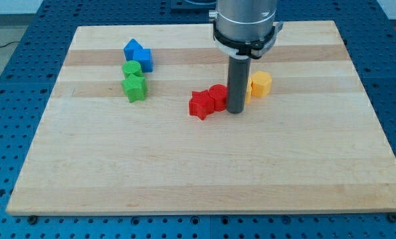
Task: Place the arm towards the top left side of the green star
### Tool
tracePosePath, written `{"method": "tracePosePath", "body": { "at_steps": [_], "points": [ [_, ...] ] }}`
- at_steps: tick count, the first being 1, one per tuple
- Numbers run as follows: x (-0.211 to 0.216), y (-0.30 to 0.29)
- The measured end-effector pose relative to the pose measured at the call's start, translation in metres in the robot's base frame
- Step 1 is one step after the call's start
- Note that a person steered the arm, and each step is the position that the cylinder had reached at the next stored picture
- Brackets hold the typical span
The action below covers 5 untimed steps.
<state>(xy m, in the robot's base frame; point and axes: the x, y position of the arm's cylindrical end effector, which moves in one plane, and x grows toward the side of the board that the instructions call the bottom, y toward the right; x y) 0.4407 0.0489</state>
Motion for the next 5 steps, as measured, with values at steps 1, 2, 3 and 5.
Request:
{"method": "tracePosePath", "body": {
  "at_steps": [1,2,3,5],
  "points": [
    [0.014,0.001],
    [0.067,-0.021],
    [0.079,-0.113],
    [0.015,-0.277]
  ]
}}
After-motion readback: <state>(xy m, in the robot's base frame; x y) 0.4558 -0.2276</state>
